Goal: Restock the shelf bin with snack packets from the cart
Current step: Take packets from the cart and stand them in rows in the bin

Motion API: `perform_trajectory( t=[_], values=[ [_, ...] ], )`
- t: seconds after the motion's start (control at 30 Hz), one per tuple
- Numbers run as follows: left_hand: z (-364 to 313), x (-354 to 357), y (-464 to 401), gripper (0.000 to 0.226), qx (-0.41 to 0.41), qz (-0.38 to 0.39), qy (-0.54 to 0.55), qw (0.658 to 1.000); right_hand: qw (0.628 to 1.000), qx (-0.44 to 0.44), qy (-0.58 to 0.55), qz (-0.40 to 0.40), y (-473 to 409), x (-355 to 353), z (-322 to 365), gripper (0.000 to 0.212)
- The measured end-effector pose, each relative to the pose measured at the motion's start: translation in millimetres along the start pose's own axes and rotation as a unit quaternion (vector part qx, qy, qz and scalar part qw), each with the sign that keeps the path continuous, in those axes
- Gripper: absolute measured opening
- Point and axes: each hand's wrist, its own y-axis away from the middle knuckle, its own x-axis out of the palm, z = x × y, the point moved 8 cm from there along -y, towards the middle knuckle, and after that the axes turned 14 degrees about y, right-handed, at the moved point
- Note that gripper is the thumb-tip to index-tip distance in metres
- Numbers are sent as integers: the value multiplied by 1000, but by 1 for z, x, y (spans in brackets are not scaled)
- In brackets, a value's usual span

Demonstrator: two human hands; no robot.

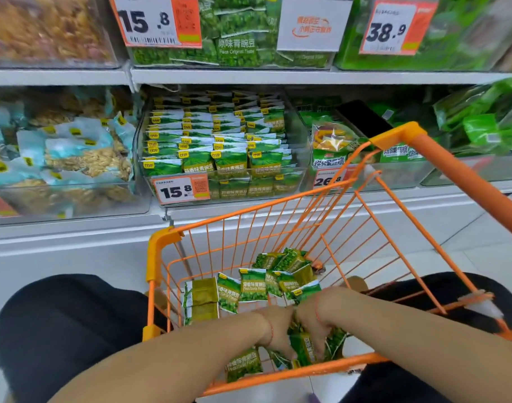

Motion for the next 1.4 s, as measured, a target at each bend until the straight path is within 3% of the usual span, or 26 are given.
perform_trajectory(
  t=[0.1, 0.17, 0.33, 0.43, 0.6, 0.67, 0.83, 0.93, 1.03, 1.1, 1.17, 1.27, 1.33, 1.4],
  values=[
    [6, 5, -2, 77, -16, -4, 25, 1000, 998, -9, 11, -67, -9, -13, 5, 43],
    [9, 1, -6, 76, -25, 1, 39, 999, 998, -11, -12, -64, -17, -13, -1, 27],
    [13, 0, -5, 99, -35, 22, 67, 997, 997, 14, -46, -62, -17, -13, -28, 48],
    [17, 5, -2, 92, -45, 13, 80, 996, 987, 61, -121, -90, 1, -18, -53, 41],
    [24, -14, 3, 76, -87, -17, 107, 990, 945, 107, -274, -146, 10, -18, -82, 30],
    [28, -29, 10, 72, -113, -46, 135, 983, 924, 111, -317, -182, 5, -20, -86, 36],
    [32, -73, 54, 55, -122, -119, 65, 983, 844, 31, -478, -239, 26, -38, -83, 42],
    [51, -93, 87, 56, -110, -166, 142, 970, 807, -7, -518, -283, 44, -53, -79, 43],
    [56, -113, 116, 37, -31, -183, 325, 927, 743, -45, -568, -351, 68, -66, -83, 44],
    [50, -123, 134, 39, 5, -186, 436, 881, 684, -70, -618, -381, 81, -71, -87, 40],
    [47, -132, 142, 42, 49, -204, 533, 820, 636, -70, -655, -402, 89, -72, -90, 10],
    [39, -142, 140, 48, 98, -211, 636, 736, 596, -65, -690, -404, 92, -68, -89, 62],
    [30, -146, 133, 67, 127, -206, 680, 692, 571, -80, -711, -403, 96, -69, -80, 72],
    [23, -148, 129, 60, 136, -223, 692, 673, 540, -86, -734, -403, 94, -67, -76, 69]
  ],
)
